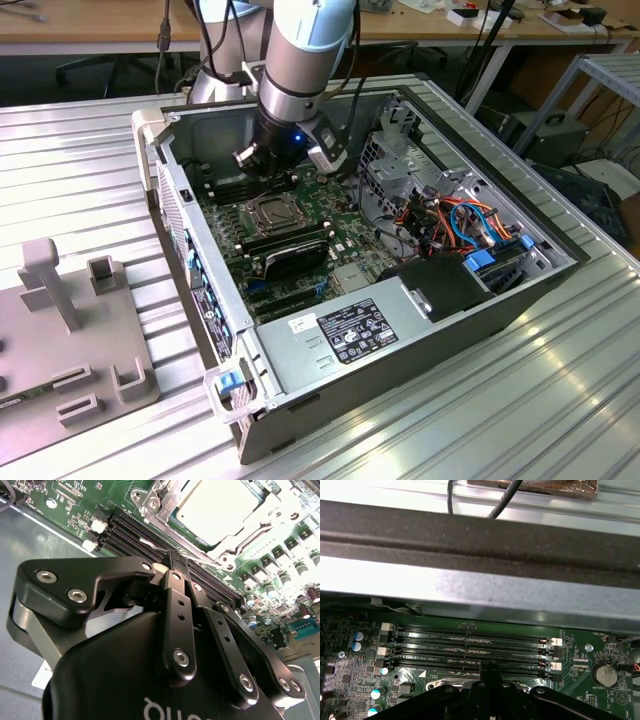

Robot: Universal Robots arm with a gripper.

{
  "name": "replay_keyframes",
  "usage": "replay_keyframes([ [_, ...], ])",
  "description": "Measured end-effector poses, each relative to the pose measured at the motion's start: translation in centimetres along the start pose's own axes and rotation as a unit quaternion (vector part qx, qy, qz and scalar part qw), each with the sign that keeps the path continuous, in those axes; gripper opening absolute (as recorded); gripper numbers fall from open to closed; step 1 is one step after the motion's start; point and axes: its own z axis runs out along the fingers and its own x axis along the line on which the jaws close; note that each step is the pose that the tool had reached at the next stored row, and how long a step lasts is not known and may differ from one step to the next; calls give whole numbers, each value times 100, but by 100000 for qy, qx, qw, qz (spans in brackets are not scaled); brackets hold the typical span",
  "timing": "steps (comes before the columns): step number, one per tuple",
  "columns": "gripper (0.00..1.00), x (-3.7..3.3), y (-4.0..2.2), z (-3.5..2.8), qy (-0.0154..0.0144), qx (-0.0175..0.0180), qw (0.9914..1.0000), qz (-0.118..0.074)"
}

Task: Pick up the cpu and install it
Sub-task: 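Install the first cpu locking lever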

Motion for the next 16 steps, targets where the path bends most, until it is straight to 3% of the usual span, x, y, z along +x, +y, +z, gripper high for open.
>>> replay_keyframes([
  [11,11,-12,-12,51,5,-4,100000,-7],
  [16,11,-52,-20,75,2,6,100000,-3],
])
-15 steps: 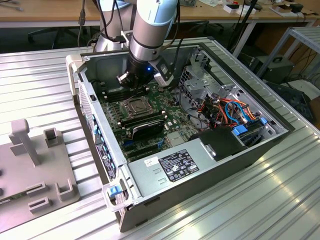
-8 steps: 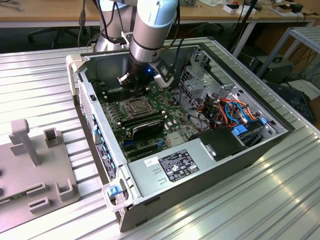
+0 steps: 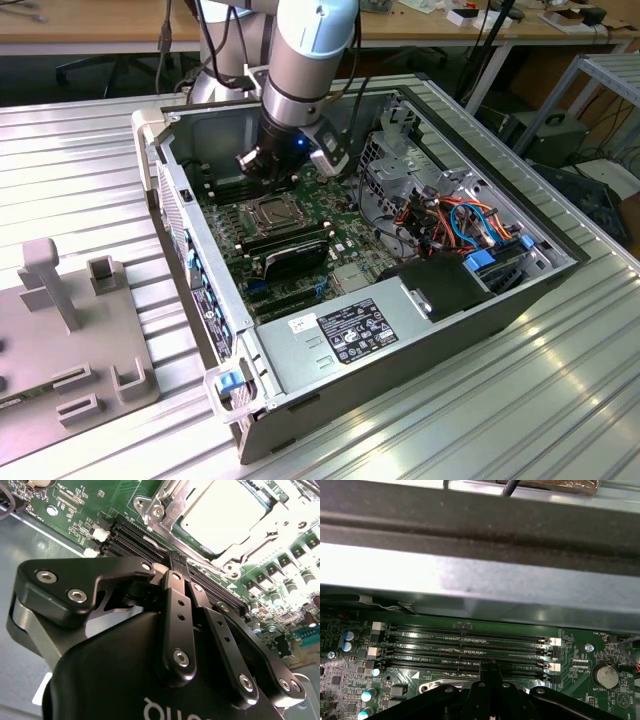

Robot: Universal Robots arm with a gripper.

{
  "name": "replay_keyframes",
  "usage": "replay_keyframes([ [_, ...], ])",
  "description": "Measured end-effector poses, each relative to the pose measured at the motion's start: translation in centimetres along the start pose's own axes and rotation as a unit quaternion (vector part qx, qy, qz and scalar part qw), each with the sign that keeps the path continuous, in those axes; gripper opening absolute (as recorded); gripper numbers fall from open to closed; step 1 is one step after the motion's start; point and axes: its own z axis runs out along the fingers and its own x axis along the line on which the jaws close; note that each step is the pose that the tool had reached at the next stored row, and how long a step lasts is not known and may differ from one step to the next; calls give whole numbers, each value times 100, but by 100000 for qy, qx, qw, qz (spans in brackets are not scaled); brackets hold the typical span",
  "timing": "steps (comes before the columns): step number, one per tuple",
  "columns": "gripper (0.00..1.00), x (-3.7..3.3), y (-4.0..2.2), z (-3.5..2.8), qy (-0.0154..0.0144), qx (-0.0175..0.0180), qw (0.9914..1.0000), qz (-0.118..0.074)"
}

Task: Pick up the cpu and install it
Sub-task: 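Install the first cpu locking lever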

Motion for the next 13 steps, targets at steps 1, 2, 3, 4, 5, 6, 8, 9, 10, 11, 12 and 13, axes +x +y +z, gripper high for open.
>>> replay_keyframes([
  [1,11,-8,-1,3,-1,-3,100000,-2],
  [2,11,-12,-2,4,-3,1,100000,0],
  [3,11,-13,-2,5,-7,-3,100000,9],
  [4,11,-14,-2,5,-5,-4,100000,4],
  [5,11,-14,-2,6,-2,-4,100000,0],
  [6,11,-16,-3,10,-1,-18,100000,-8],
  [8,11,-20,-5,18,-4,-8,100000,-1],
  [9,11,-21,-6,21,-3,-6,100000,3],
  [10,11,-23,-7,26,-3,-6,100000,4],
  [11,11,-24,-8,29,-3,-5,100000,3],
  [12,11,-26,-9,34,-1,0,100000,0],
  [13,11,-28,-10,38,0,3,100000,-3],
])
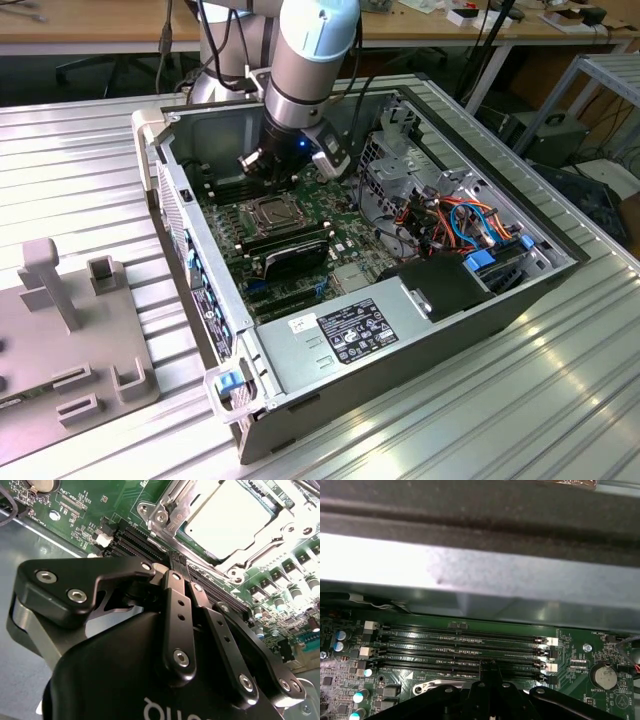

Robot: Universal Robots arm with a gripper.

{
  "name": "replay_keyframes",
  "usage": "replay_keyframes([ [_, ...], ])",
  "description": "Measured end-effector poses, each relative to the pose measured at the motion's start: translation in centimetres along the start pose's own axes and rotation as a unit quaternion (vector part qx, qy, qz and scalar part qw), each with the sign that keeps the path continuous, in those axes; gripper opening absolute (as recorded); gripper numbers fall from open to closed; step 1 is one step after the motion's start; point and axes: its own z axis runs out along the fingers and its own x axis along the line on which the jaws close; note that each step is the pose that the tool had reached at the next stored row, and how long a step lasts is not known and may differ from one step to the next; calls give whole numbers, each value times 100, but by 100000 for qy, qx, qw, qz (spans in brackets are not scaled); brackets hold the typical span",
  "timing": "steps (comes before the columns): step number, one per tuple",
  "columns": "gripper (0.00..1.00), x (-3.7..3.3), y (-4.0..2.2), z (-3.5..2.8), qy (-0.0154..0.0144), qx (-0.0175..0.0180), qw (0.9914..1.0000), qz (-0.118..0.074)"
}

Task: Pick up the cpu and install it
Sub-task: 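Install the first cpu locking lever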

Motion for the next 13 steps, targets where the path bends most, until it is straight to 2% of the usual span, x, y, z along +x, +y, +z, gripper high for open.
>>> replay_keyframes([
  [13,11,-26,-7,15,23,307,100000,-5],
])
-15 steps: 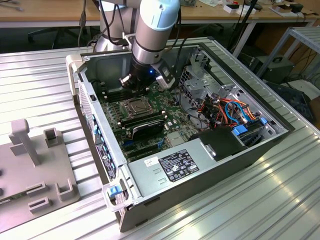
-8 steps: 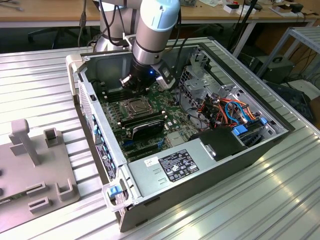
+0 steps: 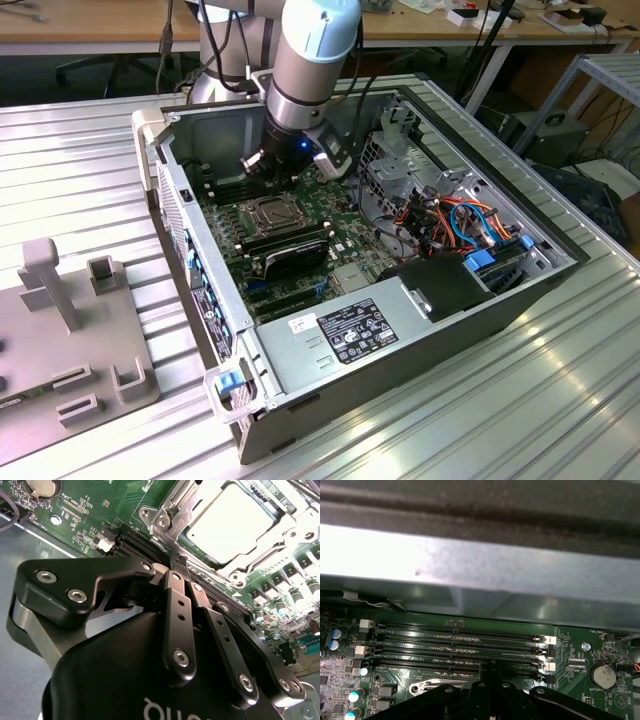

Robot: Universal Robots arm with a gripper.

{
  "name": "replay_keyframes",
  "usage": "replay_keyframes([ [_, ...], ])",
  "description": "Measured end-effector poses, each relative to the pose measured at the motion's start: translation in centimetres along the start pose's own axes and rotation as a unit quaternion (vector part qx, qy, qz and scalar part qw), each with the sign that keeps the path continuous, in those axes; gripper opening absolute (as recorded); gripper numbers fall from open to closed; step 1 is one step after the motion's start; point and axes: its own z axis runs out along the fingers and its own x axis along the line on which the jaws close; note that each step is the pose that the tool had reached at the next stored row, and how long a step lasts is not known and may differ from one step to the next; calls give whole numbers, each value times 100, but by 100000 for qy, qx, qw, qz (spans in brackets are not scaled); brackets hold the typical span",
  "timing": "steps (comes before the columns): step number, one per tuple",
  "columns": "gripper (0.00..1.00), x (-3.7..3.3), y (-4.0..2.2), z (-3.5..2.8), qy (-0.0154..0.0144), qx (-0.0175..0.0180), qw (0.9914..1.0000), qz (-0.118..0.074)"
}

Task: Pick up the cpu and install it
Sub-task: 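Install the first cpu locking lever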

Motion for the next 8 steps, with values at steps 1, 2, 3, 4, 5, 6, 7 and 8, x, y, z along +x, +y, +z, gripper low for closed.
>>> replay_keyframes([
  [1,11,-3,-1,-1,12,71,100000,-1],
  [2,11,-5,-2,-1,13,108,100000,-2],
  [3,11,-6,-3,-1,17,133,100000,-2],
  [4,11,-6,-4,-1,19,150,100000,-5],
  [5,11,-7,-5,-1,17,169,100000,-7],
  [6,11,-7,-6,-1,14,185,100000,-9],
  [7,11,-7,-8,-1,15,199,100000,-8],
  [8,11,-7,-9,-1,18,221,100000,-8],
])
